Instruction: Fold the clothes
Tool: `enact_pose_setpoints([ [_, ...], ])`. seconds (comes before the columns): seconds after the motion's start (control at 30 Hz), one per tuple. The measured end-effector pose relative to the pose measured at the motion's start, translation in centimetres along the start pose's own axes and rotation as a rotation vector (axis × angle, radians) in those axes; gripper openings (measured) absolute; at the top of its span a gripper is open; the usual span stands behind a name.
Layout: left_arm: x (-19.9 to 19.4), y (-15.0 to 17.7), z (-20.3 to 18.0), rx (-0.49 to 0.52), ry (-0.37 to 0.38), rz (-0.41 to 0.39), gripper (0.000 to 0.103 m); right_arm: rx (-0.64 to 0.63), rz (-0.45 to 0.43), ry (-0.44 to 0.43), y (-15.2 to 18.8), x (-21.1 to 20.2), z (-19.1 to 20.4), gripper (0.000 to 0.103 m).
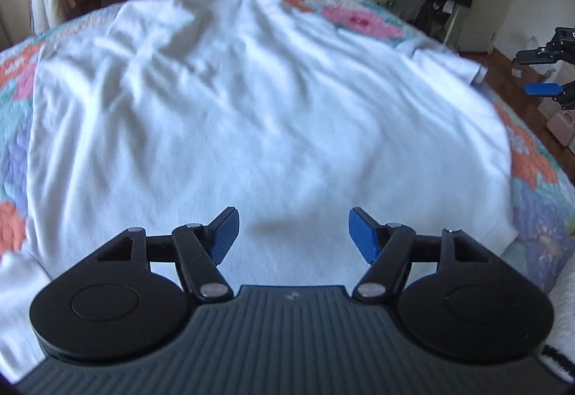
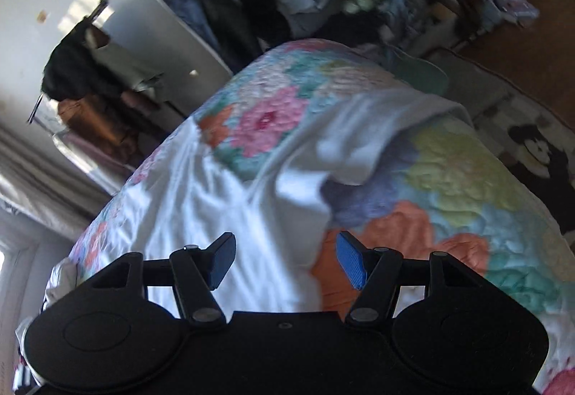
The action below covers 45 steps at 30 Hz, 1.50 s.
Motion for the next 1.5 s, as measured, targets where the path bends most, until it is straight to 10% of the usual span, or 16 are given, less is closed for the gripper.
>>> enact_pose_setpoints([
  [0.3, 1.7, 1.7, 2.1, 0.0, -0.069, 0.046, 0.069, 0.155, -0.061, 0.055, -4.9, 8.7, -7.4, 0.066],
  [0.37, 1.7, 1.8, 2.2, 0.001, -0.071, 0.045, 0.07, 0.054, -0.071, 0.121, -5.7, 10.0, -6.9, 0.004],
  [0.57, 1.5, 2.2, 2.4, 0.001, -0.093, 0.05, 0.07, -0.239, -0.241, 0.33, -9.4, 6.3, -4.5, 0.002],
  [0.73, 1.0, 2.6, 2.7, -0.003, -0.095, 0.055, 0.07, -0.314, -0.169, 0.404, -10.5, 6.9, -6.3, 0.001],
  [0.87, -0.4, 2.9, 2.8, 0.015, -0.067, 0.07, 0.069, -0.384, -0.096, 0.461, -9.7, 8.3, -5.8, 0.007],
  [1.03, -3.6, 4.0, 4.2, -0.042, -0.022, 0.1, 0.07, -0.261, -0.055, 0.244, -8.5, 3.9, -4.0, 0.064],
  [1.3, -7.9, 6.7, 3.0, 0.015, 0.058, 0.103, 0.074, -0.146, 0.384, -0.232, 0.4, 1.7, -2.4, 0.064],
  [1.5, -7.1, 10.1, -0.4, 0.145, 0.226, 0.132, 0.088, -0.256, 0.499, -0.176, 6.0, 5.1, -2.0, 0.07],
])
Point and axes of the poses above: each gripper's, at about its wrist camera, not at the fingertips, and x roughly the way its jaws point, z to its left, y to its underside, the point moved 5 cm from there along x, roughly the way its jaws point, and after that the axes turned 8 degrees about -y, right-handed, at the moved point
